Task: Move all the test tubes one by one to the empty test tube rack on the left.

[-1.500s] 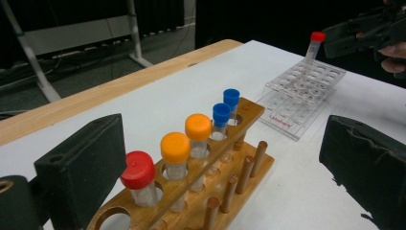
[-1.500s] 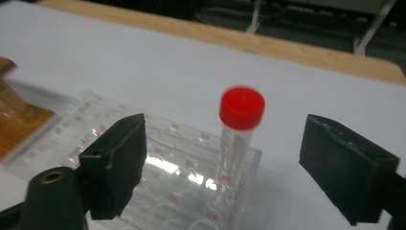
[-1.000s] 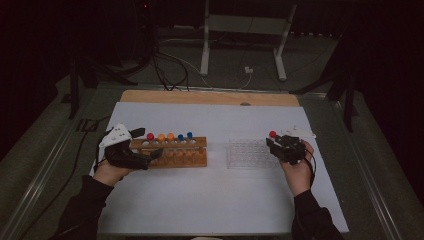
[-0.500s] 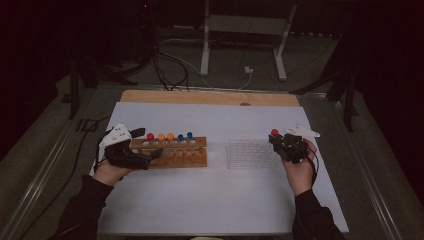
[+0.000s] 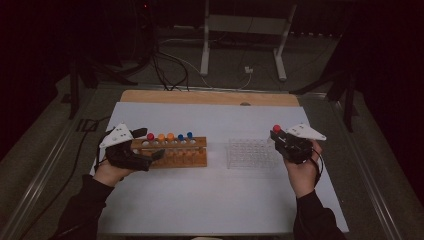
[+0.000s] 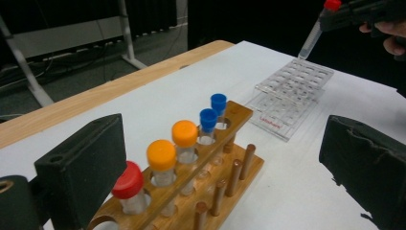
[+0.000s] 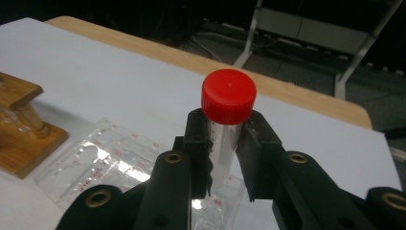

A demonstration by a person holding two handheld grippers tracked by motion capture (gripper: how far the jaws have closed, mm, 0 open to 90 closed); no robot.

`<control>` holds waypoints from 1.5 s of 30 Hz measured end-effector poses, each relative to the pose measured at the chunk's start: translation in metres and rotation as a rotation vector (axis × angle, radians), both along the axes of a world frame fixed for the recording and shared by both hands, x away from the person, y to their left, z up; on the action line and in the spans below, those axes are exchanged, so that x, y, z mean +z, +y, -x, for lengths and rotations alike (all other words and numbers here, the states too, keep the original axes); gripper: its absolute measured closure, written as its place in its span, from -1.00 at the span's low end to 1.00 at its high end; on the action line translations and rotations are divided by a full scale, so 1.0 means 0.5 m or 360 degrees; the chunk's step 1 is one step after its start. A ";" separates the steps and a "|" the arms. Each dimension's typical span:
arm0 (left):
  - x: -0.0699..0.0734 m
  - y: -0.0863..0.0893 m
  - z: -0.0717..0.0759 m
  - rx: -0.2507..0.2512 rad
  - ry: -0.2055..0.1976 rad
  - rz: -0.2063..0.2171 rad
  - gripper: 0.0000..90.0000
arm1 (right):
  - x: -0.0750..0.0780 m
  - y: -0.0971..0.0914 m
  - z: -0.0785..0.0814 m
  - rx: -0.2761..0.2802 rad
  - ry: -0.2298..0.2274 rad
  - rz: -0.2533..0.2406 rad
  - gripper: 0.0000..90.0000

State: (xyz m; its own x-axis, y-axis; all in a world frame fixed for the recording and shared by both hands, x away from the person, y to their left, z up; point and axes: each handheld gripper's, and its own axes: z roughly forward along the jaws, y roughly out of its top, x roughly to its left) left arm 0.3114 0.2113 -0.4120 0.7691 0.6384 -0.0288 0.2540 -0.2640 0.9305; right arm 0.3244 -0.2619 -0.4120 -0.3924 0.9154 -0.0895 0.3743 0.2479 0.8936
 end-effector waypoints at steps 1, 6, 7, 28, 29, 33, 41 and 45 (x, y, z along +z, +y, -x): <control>0.001 -0.003 0.001 -0.0006 0.0000 -0.0005 -0.93 | 0.004 0.002 0.002 0.0025 0.0004 -0.0034 0.67; 0.005 -0.017 0.007 -0.0052 0.0002 -0.0013 -0.93 | 0.017 0.031 0.017 0.0116 -0.0013 -0.0023 0.67; 0.005 -0.020 0.009 -0.0059 -0.0001 -0.0015 -0.93 | 0.019 0.037 0.020 0.0142 -0.0011 -0.0027 0.67; 0.020 -0.082 0.033 -0.0213 0.0021 0.0017 -0.90 | -0.002 0.196 0.080 0.0662 0.0100 -0.0032 0.67; 0.021 -0.088 0.035 -0.0221 0.0014 0.0017 -0.89 | -0.006 0.202 0.082 0.0681 0.0110 -0.0026 0.67; 0.023 -0.111 0.045 -0.0280 0.0011 0.0000 -0.83 | -0.019 0.224 0.088 0.0738 0.0145 -0.0017 0.67; 0.016 -0.157 0.056 -0.0391 0.0026 -0.0001 -0.53 | -0.038 0.261 0.100 0.0849 0.0197 0.0014 0.67; 0.009 -0.170 0.054 -0.0424 0.0052 0.0027 -0.31 | -0.042 0.274 0.106 0.0880 0.0213 0.0017 0.67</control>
State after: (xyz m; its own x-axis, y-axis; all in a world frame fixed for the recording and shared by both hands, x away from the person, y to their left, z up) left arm 0.2846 0.1263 -0.4075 0.9086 0.4126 -0.0651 0.2073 -0.3102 0.9278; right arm 0.2712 -0.1251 -0.4331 -0.8217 0.5697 -0.0139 0.2962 0.4478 0.8437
